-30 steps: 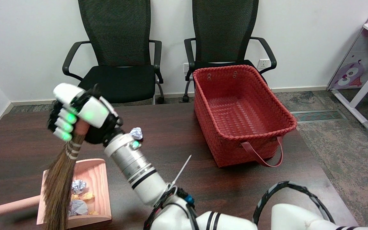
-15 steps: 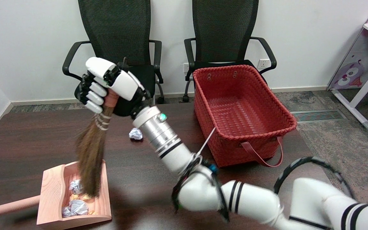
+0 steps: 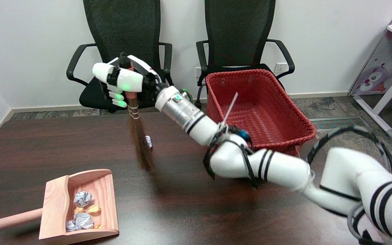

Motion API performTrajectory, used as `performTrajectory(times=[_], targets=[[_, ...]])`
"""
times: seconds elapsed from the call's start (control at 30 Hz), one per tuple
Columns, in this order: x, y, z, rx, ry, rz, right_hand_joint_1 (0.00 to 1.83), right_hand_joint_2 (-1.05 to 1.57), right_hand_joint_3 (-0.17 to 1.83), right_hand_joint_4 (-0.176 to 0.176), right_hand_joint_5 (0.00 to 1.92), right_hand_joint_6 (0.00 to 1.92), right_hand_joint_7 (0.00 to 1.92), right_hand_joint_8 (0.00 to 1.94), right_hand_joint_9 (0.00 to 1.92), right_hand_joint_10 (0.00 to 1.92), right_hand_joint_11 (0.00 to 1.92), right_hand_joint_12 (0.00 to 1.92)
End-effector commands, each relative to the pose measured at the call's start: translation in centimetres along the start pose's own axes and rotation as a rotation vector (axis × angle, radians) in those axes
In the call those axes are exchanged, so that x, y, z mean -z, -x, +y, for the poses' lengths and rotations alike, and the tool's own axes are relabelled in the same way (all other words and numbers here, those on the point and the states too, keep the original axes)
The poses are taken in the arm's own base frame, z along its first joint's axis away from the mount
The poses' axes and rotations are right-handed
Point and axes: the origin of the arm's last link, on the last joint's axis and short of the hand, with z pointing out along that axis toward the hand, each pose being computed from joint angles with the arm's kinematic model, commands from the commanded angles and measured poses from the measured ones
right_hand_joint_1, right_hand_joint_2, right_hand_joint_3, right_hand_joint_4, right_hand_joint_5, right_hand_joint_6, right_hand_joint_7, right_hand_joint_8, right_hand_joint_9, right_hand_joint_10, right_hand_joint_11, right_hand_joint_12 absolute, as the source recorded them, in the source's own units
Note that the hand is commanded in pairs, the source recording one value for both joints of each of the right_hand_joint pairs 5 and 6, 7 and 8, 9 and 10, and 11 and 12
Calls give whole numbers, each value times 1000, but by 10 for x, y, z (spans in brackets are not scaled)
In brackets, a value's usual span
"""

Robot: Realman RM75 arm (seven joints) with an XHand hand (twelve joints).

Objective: Sweep the paper ball into the dustpan.

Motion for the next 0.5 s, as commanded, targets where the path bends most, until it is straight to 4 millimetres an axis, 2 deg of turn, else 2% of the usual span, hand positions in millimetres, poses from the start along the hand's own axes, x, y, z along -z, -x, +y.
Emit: performTrajectory(times=[0.03,0.3,0.5], targets=[[-89,-38,4,580,219,-239,934,1193,1577,-39,1920,1920,1920,1920,1920,1920,1920,1920],[-86,-47,11,427,344,-262,917,1089,1775,-49,1920,1920,1920,1920,1920,1920,1920,1920],[-81,-29,29,348,435,-308,897,1082,1790,-39,1920,1920,1920,1920,1920,1920,1920,1920]])
